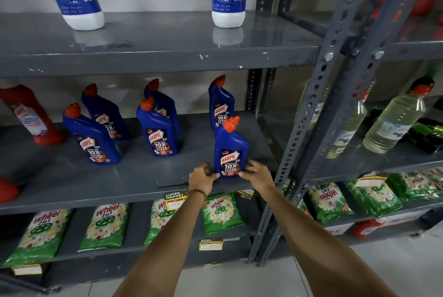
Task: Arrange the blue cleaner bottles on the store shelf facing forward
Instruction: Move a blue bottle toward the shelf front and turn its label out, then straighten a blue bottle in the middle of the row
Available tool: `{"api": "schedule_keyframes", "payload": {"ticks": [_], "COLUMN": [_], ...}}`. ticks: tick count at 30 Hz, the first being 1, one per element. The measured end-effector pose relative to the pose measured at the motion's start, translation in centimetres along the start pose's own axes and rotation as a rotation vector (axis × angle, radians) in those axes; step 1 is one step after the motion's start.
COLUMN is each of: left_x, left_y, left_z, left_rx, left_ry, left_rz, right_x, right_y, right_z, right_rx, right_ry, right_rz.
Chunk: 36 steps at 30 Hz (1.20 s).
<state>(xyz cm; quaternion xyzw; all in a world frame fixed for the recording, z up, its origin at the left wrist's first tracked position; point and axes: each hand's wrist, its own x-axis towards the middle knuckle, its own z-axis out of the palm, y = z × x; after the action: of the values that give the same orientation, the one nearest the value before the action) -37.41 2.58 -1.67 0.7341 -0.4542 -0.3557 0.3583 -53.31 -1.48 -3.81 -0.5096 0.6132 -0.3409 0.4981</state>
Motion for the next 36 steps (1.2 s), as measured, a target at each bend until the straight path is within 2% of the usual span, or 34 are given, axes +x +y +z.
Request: {"api": "schedule_keyframes", "payload": {"ticks": [5, 10, 14, 20, 22, 27, 32, 36], "left_x": [0.4, 1.1, 1.5, 3.2, 3.6, 5.1, 7.0, 9.4], "left_y": [-1.1, -2.9, -4.9, -7.8, -8.3, -9.4, -9.1, -8.4], "left_z": [-2.1, -5.4, -9.1, -14.9, -16.2, -18.6, -19.6, -20.1], "left_rx": [0.001, 0.012, 0.025, 0.026, 0.03, -0.01, -0.121, -0.109], "left_ry": [0.027, 0.04, 0.023, -0.005, -0.009, 0.003, 0.028, 0.036], "left_rz": [-0.004, 0.004, 0.024, 0.027, 0.032, 0.013, -0.016, -0.002], "right_x": [-0.9, -2.3, -3.7, -6.2, -6.7, -6.3, -3.1, 0.5], "right_y": [-0.4, -0.5, -0.7, -2.4, -3.1, -5.0, -7.0, -8.9], "right_z": [0.6, 2.2, 4.9, 11.0, 12.5, 16.9, 19.5, 20.9], "right_rx": [-0.034, 0.026, 0.085, 0.07, 0.055, 0.059, 0.022, 0.038], "right_ry": [0.074, 0.263, 0.428, 0.534, 0.528, 0.362, 0.259, 0.186], "right_rz": [0.019, 0.044, 0.059, 0.118, 0.116, 0.055, 0.023, 0.016]}}
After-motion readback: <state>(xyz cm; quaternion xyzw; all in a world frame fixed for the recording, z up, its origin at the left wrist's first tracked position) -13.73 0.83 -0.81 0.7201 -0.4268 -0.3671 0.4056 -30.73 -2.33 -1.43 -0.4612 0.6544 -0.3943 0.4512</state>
